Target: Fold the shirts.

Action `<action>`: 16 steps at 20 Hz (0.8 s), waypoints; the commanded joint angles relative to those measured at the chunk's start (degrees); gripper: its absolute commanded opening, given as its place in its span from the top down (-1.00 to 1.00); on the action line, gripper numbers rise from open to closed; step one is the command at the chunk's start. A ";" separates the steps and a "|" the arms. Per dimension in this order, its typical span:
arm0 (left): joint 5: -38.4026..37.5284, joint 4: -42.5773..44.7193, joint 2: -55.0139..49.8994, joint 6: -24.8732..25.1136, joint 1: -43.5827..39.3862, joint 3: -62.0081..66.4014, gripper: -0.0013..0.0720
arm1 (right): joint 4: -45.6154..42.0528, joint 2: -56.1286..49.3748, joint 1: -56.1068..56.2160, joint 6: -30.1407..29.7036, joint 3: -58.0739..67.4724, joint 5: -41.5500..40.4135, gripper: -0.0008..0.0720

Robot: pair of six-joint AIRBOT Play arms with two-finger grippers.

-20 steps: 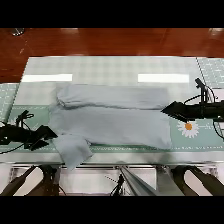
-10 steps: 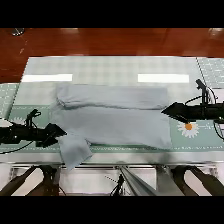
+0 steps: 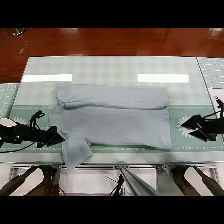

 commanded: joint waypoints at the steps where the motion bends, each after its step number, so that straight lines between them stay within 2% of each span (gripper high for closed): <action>1: -1.18 -0.52 -0.02 0.13 -0.09 0.11 0.91 | -4.61 0.00 3.43 0.81 -4.44 5.49 -0.73; 8: -1.05 -0.50 -0.02 0.11 -2.64 0.11 0.91 | -6.45 -4.39 16.41 1.20 -7.69 4.96 -0.74; 16: -0.55 -0.48 -0.02 0.11 -4.81 0.11 0.91 | 2.71 -9.31 17.44 1.46 -7.69 -3.56 -0.74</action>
